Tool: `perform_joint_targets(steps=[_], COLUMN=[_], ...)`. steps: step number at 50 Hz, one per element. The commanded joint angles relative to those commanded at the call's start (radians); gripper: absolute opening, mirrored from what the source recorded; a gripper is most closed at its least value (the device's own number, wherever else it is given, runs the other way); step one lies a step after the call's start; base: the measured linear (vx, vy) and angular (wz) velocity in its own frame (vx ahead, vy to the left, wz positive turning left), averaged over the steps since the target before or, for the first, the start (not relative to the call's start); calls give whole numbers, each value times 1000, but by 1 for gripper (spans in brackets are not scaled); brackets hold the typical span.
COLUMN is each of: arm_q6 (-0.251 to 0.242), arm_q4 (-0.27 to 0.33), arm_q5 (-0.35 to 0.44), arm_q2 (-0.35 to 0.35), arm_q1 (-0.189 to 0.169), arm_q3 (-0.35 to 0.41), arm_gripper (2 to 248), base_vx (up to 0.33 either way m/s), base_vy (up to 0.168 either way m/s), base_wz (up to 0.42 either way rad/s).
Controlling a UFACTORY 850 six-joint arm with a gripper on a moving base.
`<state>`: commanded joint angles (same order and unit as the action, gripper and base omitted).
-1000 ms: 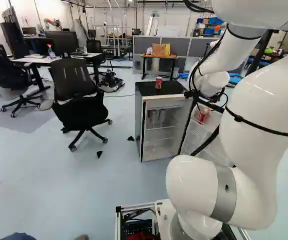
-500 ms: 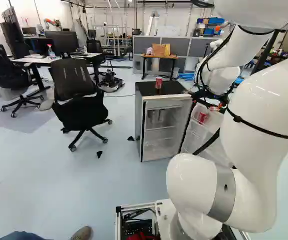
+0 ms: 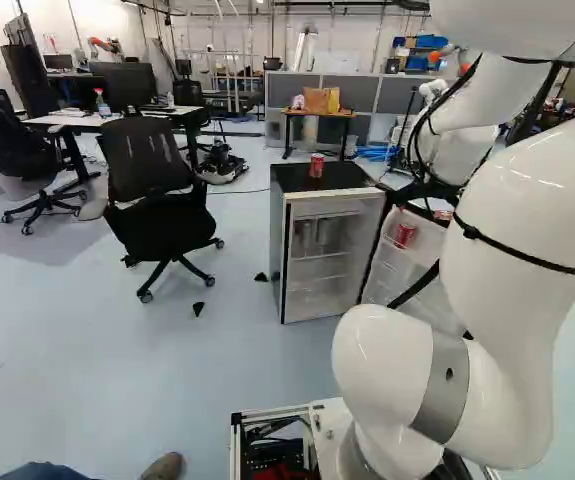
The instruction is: Grab a drink from the fridge
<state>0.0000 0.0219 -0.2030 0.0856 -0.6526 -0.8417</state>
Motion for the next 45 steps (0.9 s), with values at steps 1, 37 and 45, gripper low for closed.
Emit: perform_joint_targets(steps=[1, 37, 45], arm_q6=[0, 0, 0], arm_q4=[0, 0, 0], arm_q5=[-8, -89, -89], arm_q2=[3, 128, 164], arm_q1=[-3, -91, -103], arm_q3=[-3, -144, -187], arm_gripper=[247, 247, 247], base_vx=[0, 0, 0], base_vy=[0, 0, 0], base_wz=[0, 0, 0])
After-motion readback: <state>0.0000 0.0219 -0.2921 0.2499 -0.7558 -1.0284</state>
